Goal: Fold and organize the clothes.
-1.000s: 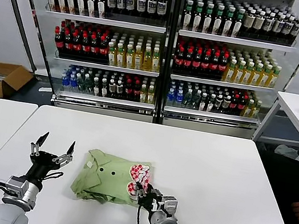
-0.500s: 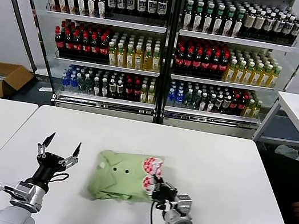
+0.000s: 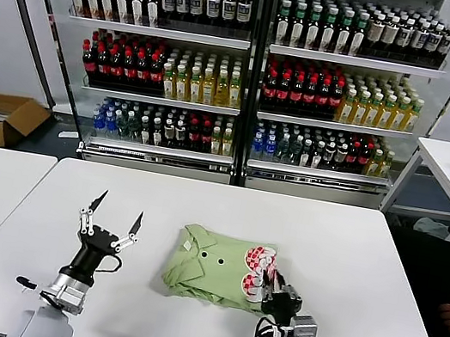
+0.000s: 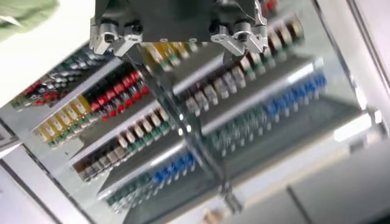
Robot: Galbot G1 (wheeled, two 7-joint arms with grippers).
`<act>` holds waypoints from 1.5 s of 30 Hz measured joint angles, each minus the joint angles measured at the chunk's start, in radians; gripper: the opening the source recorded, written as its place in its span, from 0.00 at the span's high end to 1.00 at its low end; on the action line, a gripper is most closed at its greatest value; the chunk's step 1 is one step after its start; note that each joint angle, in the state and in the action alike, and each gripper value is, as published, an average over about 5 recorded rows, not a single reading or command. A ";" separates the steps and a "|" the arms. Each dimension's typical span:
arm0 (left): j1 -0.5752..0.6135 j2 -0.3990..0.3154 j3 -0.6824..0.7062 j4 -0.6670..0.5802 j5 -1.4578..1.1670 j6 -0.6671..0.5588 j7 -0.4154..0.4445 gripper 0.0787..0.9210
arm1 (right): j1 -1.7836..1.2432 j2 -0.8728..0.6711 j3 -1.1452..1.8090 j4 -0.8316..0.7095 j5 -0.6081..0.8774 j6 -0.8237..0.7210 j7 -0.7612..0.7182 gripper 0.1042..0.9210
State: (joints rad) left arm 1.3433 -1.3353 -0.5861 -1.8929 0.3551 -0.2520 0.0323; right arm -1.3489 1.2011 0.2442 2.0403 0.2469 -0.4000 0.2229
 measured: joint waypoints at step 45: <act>-0.049 0.026 -0.020 0.003 -0.310 0.256 0.044 0.12 | 0.136 -0.067 0.148 -0.097 -0.270 0.152 -0.054 0.12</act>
State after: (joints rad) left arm 1.2944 -1.3092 -0.6062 -1.8900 0.0451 0.0036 0.0761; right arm -1.2130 1.1340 0.3918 1.9436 -0.0231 -0.2477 0.1687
